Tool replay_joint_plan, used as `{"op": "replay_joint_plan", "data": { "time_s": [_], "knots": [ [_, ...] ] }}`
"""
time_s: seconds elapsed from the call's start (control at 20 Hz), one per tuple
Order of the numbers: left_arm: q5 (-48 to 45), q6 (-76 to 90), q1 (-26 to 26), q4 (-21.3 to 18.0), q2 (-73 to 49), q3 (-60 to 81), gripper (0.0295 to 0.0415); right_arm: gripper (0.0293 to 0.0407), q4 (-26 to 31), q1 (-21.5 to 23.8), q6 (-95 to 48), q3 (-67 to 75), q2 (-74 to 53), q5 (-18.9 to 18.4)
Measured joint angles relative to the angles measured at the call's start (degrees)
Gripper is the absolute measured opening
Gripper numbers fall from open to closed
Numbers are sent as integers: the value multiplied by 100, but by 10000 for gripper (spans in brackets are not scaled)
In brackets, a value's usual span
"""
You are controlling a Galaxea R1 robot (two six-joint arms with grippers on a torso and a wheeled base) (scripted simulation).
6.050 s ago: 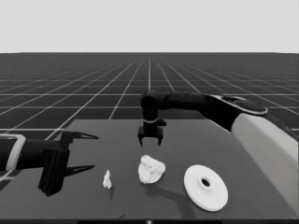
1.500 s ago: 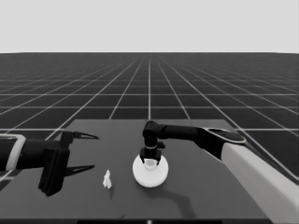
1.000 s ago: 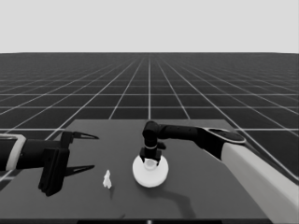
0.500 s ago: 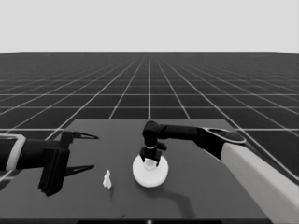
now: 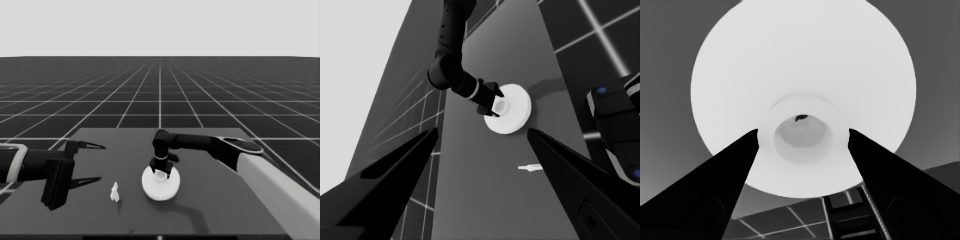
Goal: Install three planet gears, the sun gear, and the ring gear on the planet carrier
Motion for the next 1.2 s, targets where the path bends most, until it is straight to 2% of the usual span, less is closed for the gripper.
{"op": "replay_joint_plan", "data": {
  "time_s": [0.65,0.7,0.75,0.85,1.15,1.2],
  "knots": [
    [0,0,0,0,0,0,385,346,0,0,650,0,0,0],
    [0,0,0,0,0,0,385,372,0,2,680,0,0,1],
    [0,0,0,0,0,0,385,381,0,3,697,0,1,1],
    [0,0,0,0,0,0,385,384,0,5,714,0,1,1],
    [0,0,0,0,0,0,385,385,0,5,722,0,1,1],
    [0,0,0,0,0,0,385,387,649,565,-177,484,-127,-245]
  ]
}}
